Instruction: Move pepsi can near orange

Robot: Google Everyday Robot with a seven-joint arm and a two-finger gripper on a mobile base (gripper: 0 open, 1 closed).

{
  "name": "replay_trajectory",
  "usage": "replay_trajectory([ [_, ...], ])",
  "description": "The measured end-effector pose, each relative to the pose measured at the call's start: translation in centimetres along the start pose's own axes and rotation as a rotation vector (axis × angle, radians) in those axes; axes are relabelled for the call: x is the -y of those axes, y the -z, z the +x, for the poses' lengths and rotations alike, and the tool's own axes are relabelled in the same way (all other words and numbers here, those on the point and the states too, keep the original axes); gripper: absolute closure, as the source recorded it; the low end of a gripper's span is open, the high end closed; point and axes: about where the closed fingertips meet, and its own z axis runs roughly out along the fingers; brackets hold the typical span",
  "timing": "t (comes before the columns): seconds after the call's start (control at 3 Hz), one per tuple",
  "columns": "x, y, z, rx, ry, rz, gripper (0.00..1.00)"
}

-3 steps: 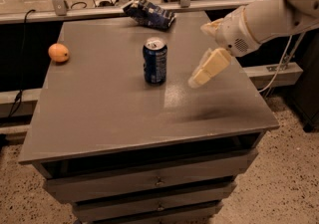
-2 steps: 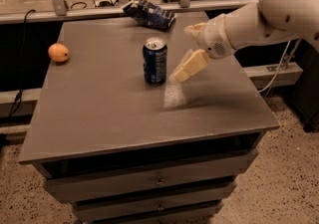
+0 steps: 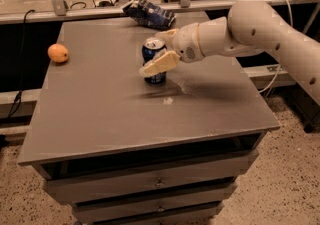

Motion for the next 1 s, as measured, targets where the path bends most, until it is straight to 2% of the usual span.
replay_trajectory([
  [0.33, 0.1, -1.1, -0.9, 0.047, -0.02, -0.009, 0.41],
  [0.67, 2.1, 1.2, -2.6, 0.098, 0.003, 0.046, 0.64],
  [1.0, 2.1, 1.0, -2.9, 0.101, 0.006, 0.044, 0.87],
])
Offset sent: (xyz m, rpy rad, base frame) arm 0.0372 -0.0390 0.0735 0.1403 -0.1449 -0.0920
